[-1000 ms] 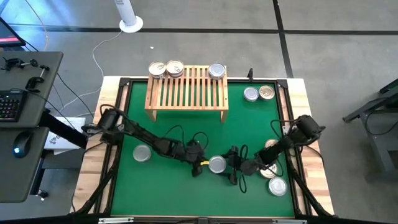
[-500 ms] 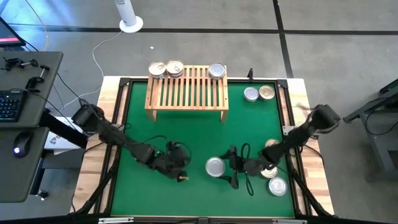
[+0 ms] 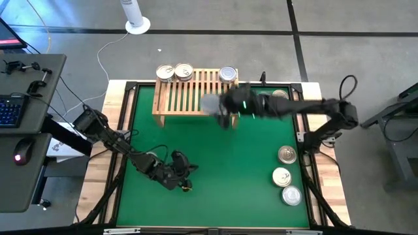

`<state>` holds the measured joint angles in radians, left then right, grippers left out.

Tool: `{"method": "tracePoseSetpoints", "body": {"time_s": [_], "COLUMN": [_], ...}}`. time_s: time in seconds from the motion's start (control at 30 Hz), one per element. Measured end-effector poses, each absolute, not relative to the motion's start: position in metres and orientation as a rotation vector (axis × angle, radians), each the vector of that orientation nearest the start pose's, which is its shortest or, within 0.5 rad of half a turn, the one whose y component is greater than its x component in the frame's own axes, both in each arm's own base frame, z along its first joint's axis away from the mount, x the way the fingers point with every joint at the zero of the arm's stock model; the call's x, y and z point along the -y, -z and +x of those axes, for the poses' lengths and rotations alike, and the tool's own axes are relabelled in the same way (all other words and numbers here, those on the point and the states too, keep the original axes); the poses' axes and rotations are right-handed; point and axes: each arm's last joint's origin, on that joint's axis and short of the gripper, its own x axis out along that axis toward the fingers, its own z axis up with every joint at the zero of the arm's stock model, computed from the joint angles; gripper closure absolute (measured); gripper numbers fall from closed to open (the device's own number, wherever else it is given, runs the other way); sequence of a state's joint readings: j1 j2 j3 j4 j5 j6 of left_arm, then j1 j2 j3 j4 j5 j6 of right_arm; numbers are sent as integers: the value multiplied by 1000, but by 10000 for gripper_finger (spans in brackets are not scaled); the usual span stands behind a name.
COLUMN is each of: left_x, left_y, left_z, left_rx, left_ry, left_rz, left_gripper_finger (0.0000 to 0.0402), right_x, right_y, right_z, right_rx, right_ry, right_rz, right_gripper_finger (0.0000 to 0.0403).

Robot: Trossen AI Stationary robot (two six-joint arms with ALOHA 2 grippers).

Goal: Stack canned seafood by type on shelf
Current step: Put the green white tuna can on the shelf

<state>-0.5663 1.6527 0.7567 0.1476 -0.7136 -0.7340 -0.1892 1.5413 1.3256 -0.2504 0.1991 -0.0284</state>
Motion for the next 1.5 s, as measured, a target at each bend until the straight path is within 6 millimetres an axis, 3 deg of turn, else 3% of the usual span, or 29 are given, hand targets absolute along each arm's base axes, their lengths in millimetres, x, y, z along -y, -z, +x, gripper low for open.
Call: {"method": "tracePoseSetpoints", "body": {"time_s": [0.1,0.2,0.47,0.73,1.5], "left_x": [150,151,148,145,143], "left_y": [-155,-158,-174,-191,-192], "left_z": [272,274,276,272,273], "left_rx": [-475,-450,-392,-354,-351], "left_ry": [-325,-305,-274,-257,-266], "left_rz": [-248,-231,-199,-185,-191], "left_gripper_finger": [401,401,401,401,401], "right_x": [123,160,204,211,213], "right_y": [-329,-319,-299,-294,-293], "right_z": [350,359,376,375,372], "right_rx": [-480,-501,-596,-619,-629], "right_ry": [418,436,473,487,436], "right_rz": [11,56,88,106,125], "right_gripper_finger": [36,36,19,12,4]}}
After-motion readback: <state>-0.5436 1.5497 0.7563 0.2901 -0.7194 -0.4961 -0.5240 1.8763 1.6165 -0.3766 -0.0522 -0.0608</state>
